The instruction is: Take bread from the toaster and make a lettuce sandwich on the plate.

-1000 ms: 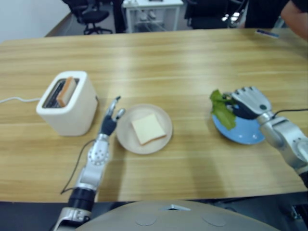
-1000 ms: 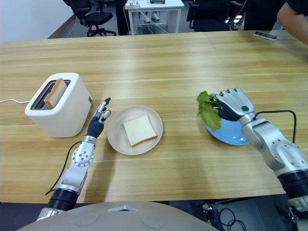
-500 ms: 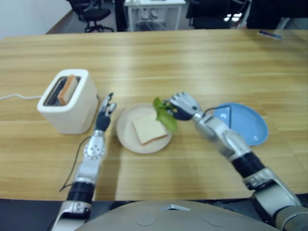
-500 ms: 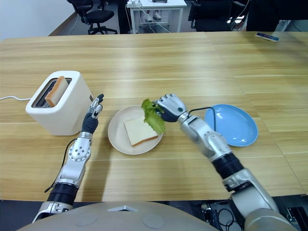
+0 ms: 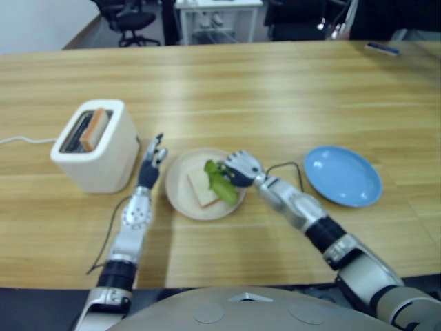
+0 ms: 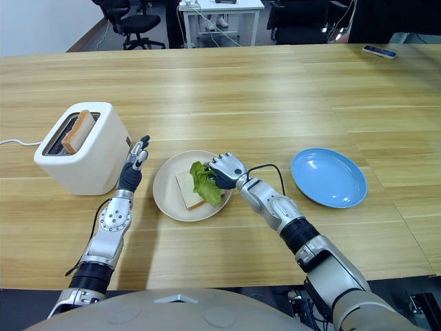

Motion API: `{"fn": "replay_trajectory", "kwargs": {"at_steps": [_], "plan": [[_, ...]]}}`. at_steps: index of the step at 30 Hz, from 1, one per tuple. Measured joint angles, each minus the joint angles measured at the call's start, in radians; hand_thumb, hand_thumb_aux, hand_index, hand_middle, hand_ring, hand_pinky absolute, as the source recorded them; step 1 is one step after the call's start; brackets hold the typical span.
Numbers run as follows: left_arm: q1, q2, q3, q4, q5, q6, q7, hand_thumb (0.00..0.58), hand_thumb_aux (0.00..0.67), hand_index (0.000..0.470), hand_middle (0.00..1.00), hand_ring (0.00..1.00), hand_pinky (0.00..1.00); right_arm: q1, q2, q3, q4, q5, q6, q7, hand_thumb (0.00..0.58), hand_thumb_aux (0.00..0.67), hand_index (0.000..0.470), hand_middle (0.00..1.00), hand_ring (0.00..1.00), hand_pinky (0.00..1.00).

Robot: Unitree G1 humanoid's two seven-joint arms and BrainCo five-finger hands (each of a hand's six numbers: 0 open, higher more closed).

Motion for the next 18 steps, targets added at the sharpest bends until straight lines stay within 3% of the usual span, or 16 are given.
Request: {"fn": "replay_trajectory", "kwargs": {"at_steps": [13,14,15,16,17,18], "plan": [[0.009,-0.004,-0.012,0.003,0.014,-0.001,0.012,0.000,0.000,0.000,0.00,0.00,0.00,-0.093,0.025,0.050,0.046,-0.048,0.010,-0.029,0.580,0.670,0.460,1.00,1.00,1.00],[0.010,-0.004,-0.016,0.003,0.015,-0.001,0.012,0.000,0.000,0.000,0.00,0.00,0.00,-0.093,0.024,0.051,0.047,-0.055,0.012,-0.029,0.566,0.565,0.388,0.67,0.67,0.67],[0.012,-0.005,-0.018,0.003,0.017,-0.001,0.012,0.000,0.000,0.000,0.00,0.00,0.00,-0.093,0.023,0.052,0.048,-0.059,0.015,-0.029,0.472,0.381,0.262,0.00,0.00,0.00],[0.013,-0.005,-0.019,0.003,0.018,-0.001,0.012,0.000,0.000,0.000,0.00,0.00,0.00,-0.095,0.022,0.058,0.052,-0.063,0.020,-0.027,0.472,0.381,0.262,0.00,0.00,0.00],[0.015,-0.006,-0.019,0.003,0.019,-0.001,0.012,0.000,0.000,0.000,0.00,0.00,0.00,-0.095,0.019,0.066,0.055,-0.067,0.024,-0.026,0.172,0.108,0.074,0.00,0.00,0.00],[0.016,-0.006,-0.019,0.003,0.020,-0.001,0.012,0.000,0.000,0.000,0.00,0.00,0.00,-0.095,0.016,0.077,0.059,-0.074,0.028,-0.023,0.000,0.000,0.000,0.00,0.00,0.00]]}}
